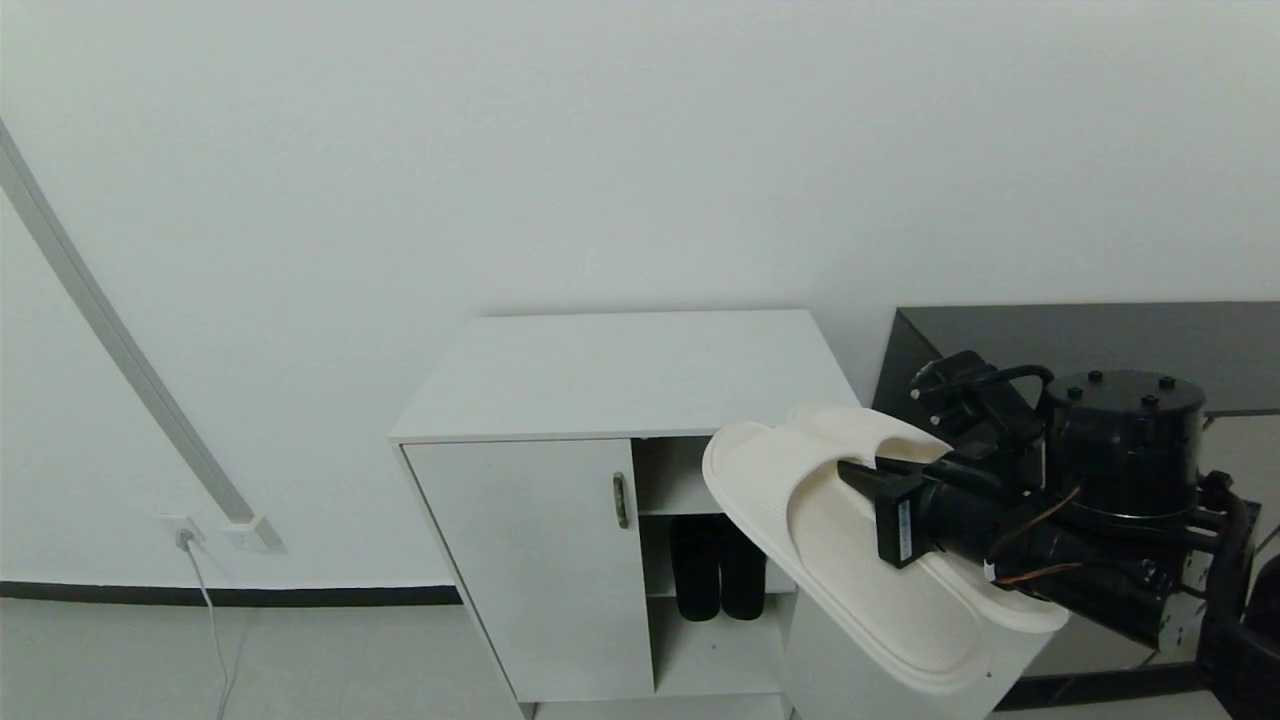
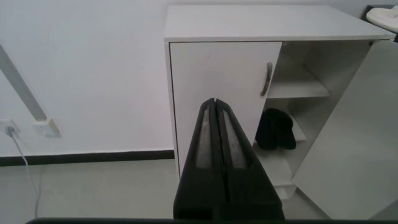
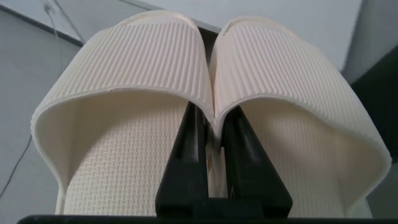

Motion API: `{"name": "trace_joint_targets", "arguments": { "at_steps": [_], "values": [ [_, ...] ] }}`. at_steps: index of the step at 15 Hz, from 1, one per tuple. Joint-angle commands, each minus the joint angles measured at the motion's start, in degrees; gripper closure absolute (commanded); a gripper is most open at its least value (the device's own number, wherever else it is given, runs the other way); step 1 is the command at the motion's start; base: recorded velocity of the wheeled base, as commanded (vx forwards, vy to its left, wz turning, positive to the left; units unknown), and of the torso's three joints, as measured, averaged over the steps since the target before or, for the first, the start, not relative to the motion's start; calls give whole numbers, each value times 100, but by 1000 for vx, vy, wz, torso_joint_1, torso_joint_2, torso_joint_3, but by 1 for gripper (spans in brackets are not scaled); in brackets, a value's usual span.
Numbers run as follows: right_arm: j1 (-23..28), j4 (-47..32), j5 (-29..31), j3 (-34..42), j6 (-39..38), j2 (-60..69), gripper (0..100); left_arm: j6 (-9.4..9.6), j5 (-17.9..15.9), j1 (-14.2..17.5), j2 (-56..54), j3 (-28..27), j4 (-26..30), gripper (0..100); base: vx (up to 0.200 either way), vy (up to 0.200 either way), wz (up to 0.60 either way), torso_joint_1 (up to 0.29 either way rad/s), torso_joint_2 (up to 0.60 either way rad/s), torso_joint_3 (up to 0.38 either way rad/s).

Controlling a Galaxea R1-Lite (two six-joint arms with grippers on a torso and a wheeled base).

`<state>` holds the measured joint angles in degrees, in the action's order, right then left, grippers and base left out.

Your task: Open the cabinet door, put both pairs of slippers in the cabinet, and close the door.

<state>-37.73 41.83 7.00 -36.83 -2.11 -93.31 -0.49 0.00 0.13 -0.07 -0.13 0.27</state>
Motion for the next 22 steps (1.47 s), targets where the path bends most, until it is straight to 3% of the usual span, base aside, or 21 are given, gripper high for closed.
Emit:
{"name": "trace_joint_targets", "arguments": {
  "at_steps": [1, 9, 22],
  "values": [
    [-33, 1, -5, 18, 0, -3, 100, -4, 0, 4, 7, -4, 0, 100, 0, 0, 0, 0, 0, 0],
    [-103, 1, -14, 44, 0, -12, 100, -4, 0, 4, 7, -4, 0, 100, 0, 0, 0, -81, 189, 109],
    [-173, 1, -5, 88, 0, -3, 100, -4, 0, 4, 7, 5, 0, 100, 0, 0, 0, -207, 526, 308]
  ]
}}
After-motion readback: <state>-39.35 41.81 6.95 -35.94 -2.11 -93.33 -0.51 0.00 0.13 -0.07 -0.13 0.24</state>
